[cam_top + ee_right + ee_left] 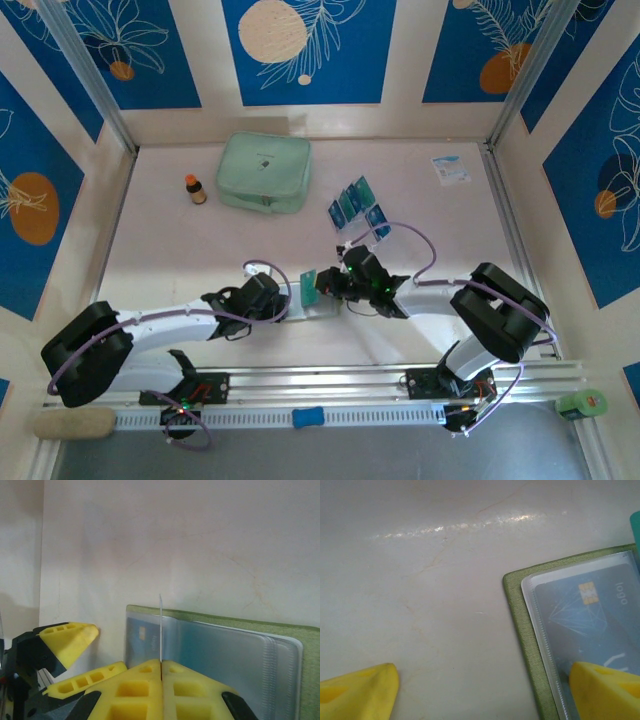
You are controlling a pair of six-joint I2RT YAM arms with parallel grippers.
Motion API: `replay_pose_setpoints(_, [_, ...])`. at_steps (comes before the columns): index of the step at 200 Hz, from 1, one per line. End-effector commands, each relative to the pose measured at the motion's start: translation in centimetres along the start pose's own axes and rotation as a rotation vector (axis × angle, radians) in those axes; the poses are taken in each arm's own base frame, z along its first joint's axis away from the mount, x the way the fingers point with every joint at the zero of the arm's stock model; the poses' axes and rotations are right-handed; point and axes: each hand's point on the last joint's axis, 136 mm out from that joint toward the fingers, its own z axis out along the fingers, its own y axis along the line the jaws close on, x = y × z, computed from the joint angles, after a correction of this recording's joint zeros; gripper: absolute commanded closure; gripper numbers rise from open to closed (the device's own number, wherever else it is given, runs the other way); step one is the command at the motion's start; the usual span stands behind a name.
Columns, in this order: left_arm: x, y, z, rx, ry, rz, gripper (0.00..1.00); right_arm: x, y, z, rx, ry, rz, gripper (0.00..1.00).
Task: Put the credit cards into the card holder
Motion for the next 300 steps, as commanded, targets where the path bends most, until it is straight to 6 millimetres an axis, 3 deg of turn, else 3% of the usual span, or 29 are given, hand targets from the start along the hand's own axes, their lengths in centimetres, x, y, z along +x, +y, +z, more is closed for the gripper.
replay_pose_setpoints(1, [0.38, 1.00, -0.09, -0.032, 0.005, -0.006, 0.12, 0.27, -0.52, 0.03, 0.011, -0.019, 0.006, 1.00])
replay_pose_setpoints(300, [0.49, 1.03, -0.17, -0.028, 0.004, -0.010, 0.12, 0.98, 0.01, 0.15, -0.026, -0.029, 0.026, 1.00])
